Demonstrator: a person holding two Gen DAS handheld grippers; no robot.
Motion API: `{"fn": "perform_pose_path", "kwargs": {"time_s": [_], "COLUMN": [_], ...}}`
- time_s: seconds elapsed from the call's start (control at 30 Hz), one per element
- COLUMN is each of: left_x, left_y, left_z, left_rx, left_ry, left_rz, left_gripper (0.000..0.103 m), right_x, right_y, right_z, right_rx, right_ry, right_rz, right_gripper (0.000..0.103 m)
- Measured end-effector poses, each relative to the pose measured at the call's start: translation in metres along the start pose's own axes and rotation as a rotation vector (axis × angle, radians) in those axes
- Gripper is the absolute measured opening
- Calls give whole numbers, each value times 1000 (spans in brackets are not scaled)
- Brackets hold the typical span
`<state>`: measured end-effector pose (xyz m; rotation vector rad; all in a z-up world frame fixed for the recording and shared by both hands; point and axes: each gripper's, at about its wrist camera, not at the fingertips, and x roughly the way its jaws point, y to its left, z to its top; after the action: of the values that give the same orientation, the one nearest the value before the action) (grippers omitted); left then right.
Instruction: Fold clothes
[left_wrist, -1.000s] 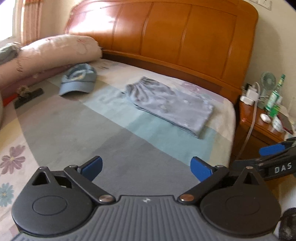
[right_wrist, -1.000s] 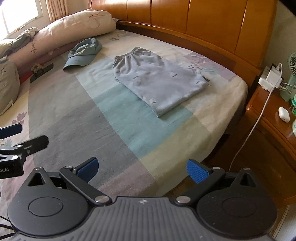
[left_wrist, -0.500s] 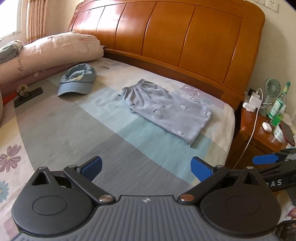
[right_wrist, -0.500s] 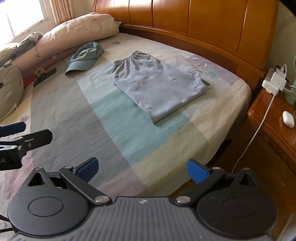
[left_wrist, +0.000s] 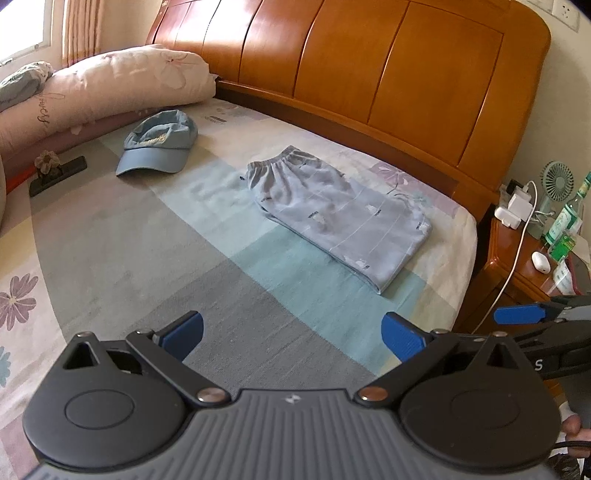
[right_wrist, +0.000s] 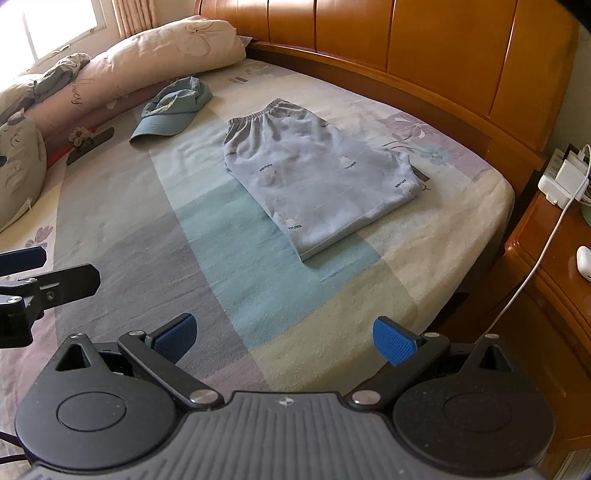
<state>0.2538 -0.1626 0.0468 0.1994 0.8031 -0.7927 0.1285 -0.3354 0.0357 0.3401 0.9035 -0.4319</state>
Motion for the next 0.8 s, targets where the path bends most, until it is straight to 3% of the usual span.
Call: {"fn": "perform_pose_path", "kwargs": {"time_s": [0.8], "left_x": [7], "left_y": [1], "left_z": [2], "left_rx": [5], "left_ry": [33], "left_rz": [9], "left_gripper": [102], "right_x": [8], "right_y": [-1], "right_z": [1], "right_rx": [31], "right_ry": [29], "right_rz": [31], "right_gripper": [103]}}
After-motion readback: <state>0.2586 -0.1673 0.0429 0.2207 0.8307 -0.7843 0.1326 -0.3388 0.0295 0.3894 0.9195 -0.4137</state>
